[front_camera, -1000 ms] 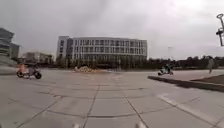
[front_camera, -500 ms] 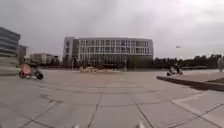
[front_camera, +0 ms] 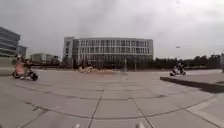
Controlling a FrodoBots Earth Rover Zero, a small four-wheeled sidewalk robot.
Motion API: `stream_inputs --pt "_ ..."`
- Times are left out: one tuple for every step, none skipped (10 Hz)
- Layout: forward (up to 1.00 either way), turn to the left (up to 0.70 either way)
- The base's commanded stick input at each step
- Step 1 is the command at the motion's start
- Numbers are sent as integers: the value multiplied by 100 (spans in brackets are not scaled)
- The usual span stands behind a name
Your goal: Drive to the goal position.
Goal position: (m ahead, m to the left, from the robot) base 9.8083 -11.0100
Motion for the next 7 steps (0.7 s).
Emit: stream_inputs --pt "85 0" --pt "85 0" --pt "85 0" --pt "85 0" --pt "85 0" --pt "85 0" --pt "85 0"
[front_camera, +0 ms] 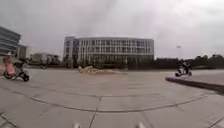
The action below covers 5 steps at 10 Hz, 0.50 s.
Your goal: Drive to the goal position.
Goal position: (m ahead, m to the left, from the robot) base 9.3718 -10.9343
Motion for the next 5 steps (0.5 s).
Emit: stream_inputs --pt "85 0" --pt "85 0" --pt "85 0" --pt "85 0" --pt "85 0"
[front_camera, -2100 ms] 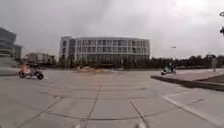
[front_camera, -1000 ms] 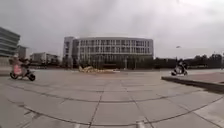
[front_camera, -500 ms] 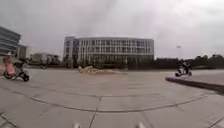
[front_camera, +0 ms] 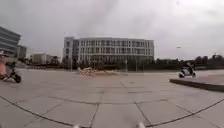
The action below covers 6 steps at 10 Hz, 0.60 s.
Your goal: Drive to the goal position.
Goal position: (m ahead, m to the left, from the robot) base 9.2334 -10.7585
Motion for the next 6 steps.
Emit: stream_inputs --pt "85 0" --pt "85 0" --pt "85 0" --pt "85 0" --pt "85 0" --pt "85 0"
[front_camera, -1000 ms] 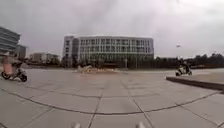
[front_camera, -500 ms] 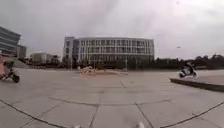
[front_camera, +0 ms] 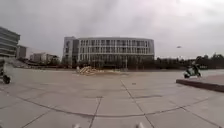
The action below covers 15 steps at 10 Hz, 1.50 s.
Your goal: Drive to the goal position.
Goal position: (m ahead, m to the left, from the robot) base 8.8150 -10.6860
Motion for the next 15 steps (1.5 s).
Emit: stream_inputs --pt "85 0" --pt "85 0" --pt "85 0" --pt "85 0" --pt "85 0" --pt "85 0" --pt "85 0" --pt "85 0" --pt "85 0" --pt "85 -5" --pt "85 -25" --pt "85 -30" --pt "85 -32" --pt "85 -32" --pt "85 -32"
